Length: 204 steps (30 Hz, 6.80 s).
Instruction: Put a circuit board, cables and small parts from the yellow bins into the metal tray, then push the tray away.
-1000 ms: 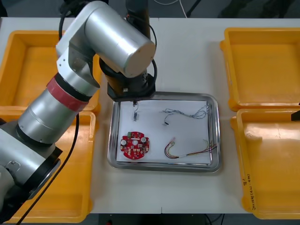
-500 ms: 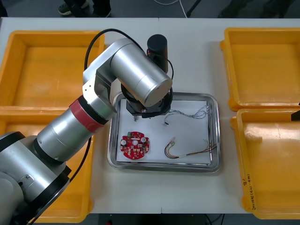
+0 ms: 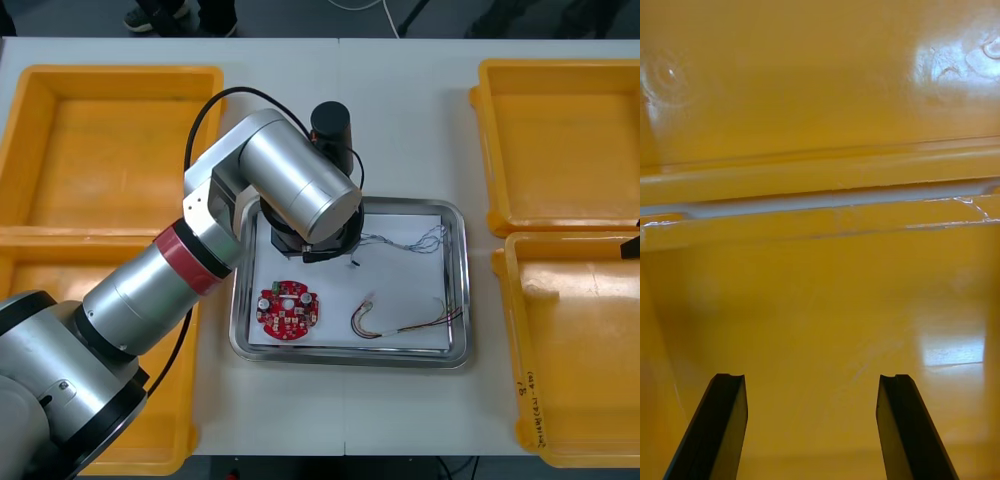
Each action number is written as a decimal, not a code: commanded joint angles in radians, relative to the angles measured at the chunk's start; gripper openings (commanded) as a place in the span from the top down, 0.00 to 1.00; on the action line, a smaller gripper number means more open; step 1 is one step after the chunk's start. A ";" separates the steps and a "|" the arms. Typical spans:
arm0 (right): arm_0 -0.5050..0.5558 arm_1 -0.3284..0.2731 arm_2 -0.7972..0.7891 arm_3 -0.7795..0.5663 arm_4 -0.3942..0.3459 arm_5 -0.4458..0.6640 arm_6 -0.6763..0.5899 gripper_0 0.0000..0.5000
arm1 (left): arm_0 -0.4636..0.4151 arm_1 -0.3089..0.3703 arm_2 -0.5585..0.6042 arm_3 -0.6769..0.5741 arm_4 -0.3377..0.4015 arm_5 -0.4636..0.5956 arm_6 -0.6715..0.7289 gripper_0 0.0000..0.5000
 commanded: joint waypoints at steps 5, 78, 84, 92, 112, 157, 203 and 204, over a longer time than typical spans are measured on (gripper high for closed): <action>0.005 -0.009 -0.026 -0.012 0.000 -0.010 0.036 0.00 | 0.032 -0.022 -0.012 -0.006 -0.042 -0.015 0.025 1.00; -0.014 -0.026 -0.046 -0.012 -0.021 0.042 0.036 0.00 | -0.034 0.399 0.425 -0.400 0.313 0.348 -0.018 0.00; -0.021 -0.030 -0.049 -0.012 -0.024 0.054 0.042 0.00 | -0.023 0.511 0.425 -0.356 0.431 0.348 -0.057 0.00; -0.057 -0.036 -0.022 -0.039 -0.038 0.089 0.046 0.00 | 0.029 0.616 0.425 -0.351 0.500 0.348 -0.153 0.00; -0.195 -0.064 0.193 -0.148 -0.164 0.089 0.043 0.00 | 0.323 0.675 0.497 -0.441 0.543 0.286 -0.273 0.00; -0.601 0.043 1.371 -0.305 0.118 -0.173 0.134 0.00 | 0.558 0.611 0.706 -0.576 0.374 0.253 -0.532 0.00; -0.632 0.189 1.567 -0.032 0.143 -0.314 0.184 0.00 | 0.557 0.590 0.707 -0.578 0.425 0.259 -0.534 0.00; -0.630 0.191 1.567 -0.032 0.143 -0.312 0.183 0.00 | 0.557 0.590 0.707 -0.578 0.425 0.259 -0.534 0.00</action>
